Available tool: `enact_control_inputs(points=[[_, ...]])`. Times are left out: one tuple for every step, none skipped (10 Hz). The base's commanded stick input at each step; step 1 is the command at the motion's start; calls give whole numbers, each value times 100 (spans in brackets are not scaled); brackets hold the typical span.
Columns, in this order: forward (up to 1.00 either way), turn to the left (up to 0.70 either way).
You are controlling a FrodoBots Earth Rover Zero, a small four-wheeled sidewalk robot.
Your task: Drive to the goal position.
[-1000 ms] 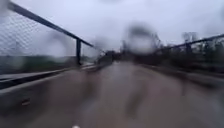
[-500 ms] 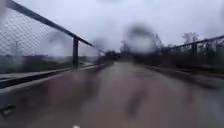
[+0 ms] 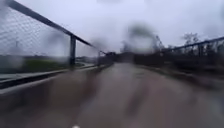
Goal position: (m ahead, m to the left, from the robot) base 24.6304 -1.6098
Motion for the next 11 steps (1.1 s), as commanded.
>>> enact_control_inputs(points=[[65,0],[45,0],[70,0],[70,0],[51,0],[4,0],[70,0],[70,0],[70,0],[70,0],[70,0]])
